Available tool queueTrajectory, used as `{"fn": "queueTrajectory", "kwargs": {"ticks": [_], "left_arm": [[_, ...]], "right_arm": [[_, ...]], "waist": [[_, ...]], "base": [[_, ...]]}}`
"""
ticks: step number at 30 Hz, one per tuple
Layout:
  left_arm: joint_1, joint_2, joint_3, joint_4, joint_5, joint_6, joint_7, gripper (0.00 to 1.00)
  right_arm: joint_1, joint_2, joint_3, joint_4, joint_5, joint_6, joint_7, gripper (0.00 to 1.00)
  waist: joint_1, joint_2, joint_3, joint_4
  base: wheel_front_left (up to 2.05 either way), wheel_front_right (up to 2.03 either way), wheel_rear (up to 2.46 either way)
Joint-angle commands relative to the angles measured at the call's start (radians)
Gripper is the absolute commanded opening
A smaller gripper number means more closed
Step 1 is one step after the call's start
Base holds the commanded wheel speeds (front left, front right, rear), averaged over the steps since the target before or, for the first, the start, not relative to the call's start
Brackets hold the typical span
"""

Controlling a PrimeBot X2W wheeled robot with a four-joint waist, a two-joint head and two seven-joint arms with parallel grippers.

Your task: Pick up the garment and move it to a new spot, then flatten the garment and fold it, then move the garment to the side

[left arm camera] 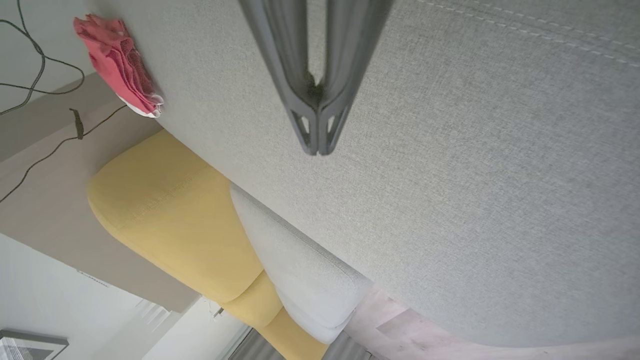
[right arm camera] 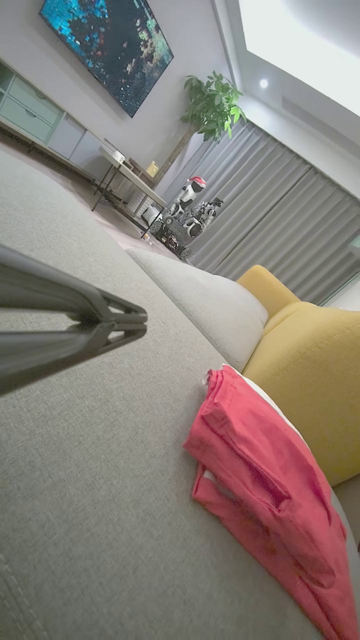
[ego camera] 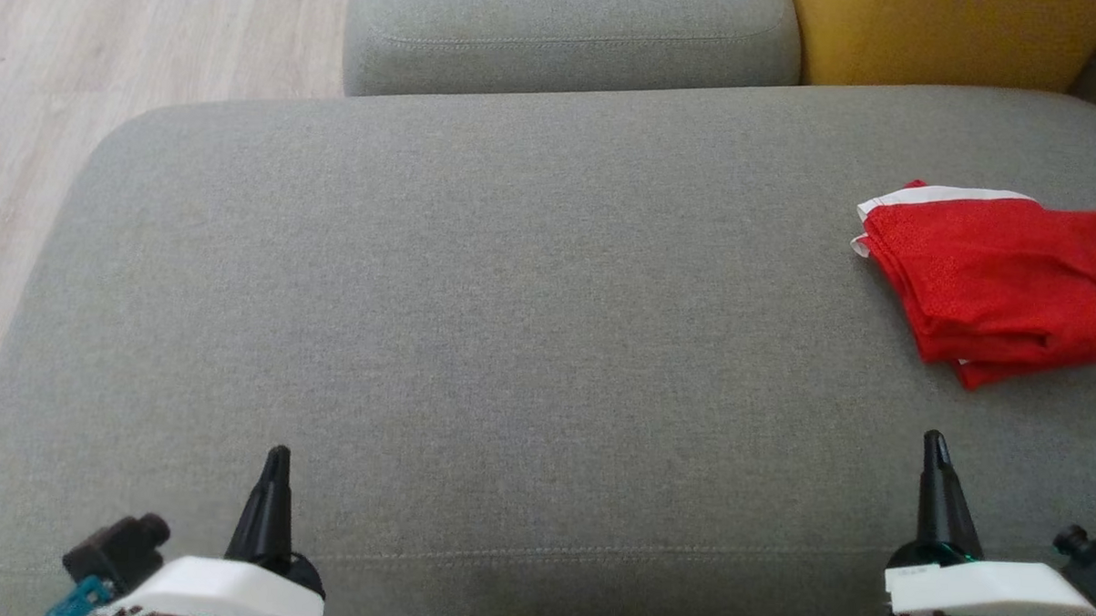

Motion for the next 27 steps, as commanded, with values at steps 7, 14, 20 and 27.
{"fn": "queueTrajectory", "kwargs": {"ticks": [7, 14, 20, 27], "left_arm": [[-0.074, 0.017, 0.041, -0.016, -0.104, -0.017, 0.024, 0.0], [-0.089, 0.018, 0.053, -0.005, -0.177, -0.025, 0.041, 0.0], [-0.104, 0.019, 0.066, 0.006, -0.25, -0.032, 0.057, 0.0], [-0.125, 0.019, 0.084, 0.02, -0.346, -0.042, 0.08, 0.0]], "right_arm": [[-0.064, -0.018, -0.008, -0.043, 0.107, 0.002, 0.024, 0.0], [-0.073, -0.019, -0.019, -0.046, 0.18, 0.002, 0.041, 0.0], [-0.081, -0.02, -0.03, -0.049, 0.252, 0.002, 0.058, 0.0], [-0.092, -0.02, -0.046, -0.053, 0.349, 0.002, 0.081, 0.0]], "waist": [[0.0001, 0.0, 0.003, -0.004], [0.0001, 0.0, 0.005, -0.007], [0.0001, 0.0, 0.007, -0.01], [0.0001, 0.0, 0.01, -0.015]], "base": [[0.0, 0.0, 0.0], [0.0, 0.0, 0.0], [0.0, 0.0, 0.0], [0.0, 0.0, 0.0]]}}
